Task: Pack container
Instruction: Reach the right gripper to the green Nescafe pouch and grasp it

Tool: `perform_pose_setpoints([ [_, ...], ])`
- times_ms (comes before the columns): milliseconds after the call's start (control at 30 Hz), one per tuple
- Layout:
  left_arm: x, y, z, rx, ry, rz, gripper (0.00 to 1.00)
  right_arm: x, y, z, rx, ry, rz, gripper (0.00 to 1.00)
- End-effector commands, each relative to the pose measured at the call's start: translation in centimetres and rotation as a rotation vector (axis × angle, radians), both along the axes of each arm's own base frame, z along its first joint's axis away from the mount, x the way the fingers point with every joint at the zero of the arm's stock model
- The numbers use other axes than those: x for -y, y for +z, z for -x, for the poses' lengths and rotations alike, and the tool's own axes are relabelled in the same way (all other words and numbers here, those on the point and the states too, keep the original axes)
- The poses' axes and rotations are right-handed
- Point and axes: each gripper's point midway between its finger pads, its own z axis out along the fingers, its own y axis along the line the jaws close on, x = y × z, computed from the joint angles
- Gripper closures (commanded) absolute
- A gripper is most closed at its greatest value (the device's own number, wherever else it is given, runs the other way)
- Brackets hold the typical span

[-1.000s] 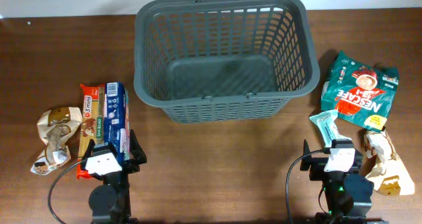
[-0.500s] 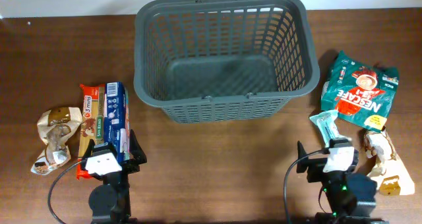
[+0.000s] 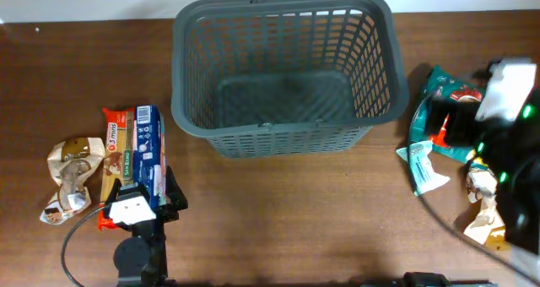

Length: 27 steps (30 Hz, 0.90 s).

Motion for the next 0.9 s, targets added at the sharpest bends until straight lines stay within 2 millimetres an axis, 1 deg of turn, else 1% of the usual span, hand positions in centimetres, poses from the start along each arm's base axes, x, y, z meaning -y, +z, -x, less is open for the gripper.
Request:
perform_pose_setpoints([
  [0,-0.1,-0.1,0.0,0.002,0.006,0.001,0.01,4.6,1.7,-1.6,-0.011,-0.247,-0.01,0.01],
  [67,-0.1,-0.1,0.0,0.002,0.006,0.001,0.01,6.8,0.8,-2.6,-0.063,-0.336,-0.051,0.01],
  [100,-0.1,-0.1,0.0,0.002,0.006,0.001,0.01,8.1,-0.2,-3.3,-0.104,-0.378,-0.079,0.01],
  [133,-0.1,-0.1,0.0,0.002,0.006,0.001,0.01,8.9,-1.0,-3.7,-0.135,-0.401,-0.091,0.01],
  [167,-0.1,-0.1,0.0,0.002,0.006,0.001,0.01,10.2,-2.7,-4.3,-0.192,-0.436,-0.106,0.01],
  [233,-0.1,-0.1,0.0,0.002,0.006,0.001,0.01,11.6,-5.2,-5.2,-0.27,-0.468,-0.115,0.01],
  [267,-0.1,-0.1,0.0,0.002,0.006,0.001,0.01,12.5,-7.6,-6.0,-0.34,-0.485,-0.123,0.01],
  [333,-0.1,-0.1,0.0,0.002,0.006,0.001,0.01,13.3,-10.9,-7.4,-0.423,-0.499,-0.136,0.01],
  [467,-0.1,-0.1,0.0,0.002,0.006,0.001,0.01,13.8,-17.3,-9.7,-0.564,-0.526,-0.18,0.01],
  [500,-0.1,-0.1,0.0,0.002,0.006,0.001,0.01,13.8,-20.2,-10.6,-0.622,-0.517,-0.188,0.01],
  [533,-0.1,-0.1,0.0,0.002,0.006,0.001,0.01,13.7,-21.5,-11.0,-0.648,-0.5,-0.194,0.01],
  [633,-0.1,-0.1,0.0,0.002,0.006,0.001,0.01,12.0,-25.0,-12.8,-0.705,-0.347,-0.205,0.01],
  [667,-0.1,-0.1,0.0,0.002,0.006,0.001,0.01,11.8,-25.9,-13.1,-0.72,-0.325,-0.193,0.01],
  [767,-0.1,-0.1,0.0,0.002,0.006,0.001,0.01,11.5,-28.7,-13.9,-0.763,-0.289,-0.154,0.01],
  [833,-0.1,-0.1,0.0,0.002,0.006,0.001,0.01,11.3,-30.2,-14.2,-0.784,-0.287,-0.148,0.01],
  [867,-0.1,-0.1,0.0,0.002,0.006,0.001,0.01,11.2,-31.9,-14.5,-0.809,-0.287,-0.14,0.01],
])
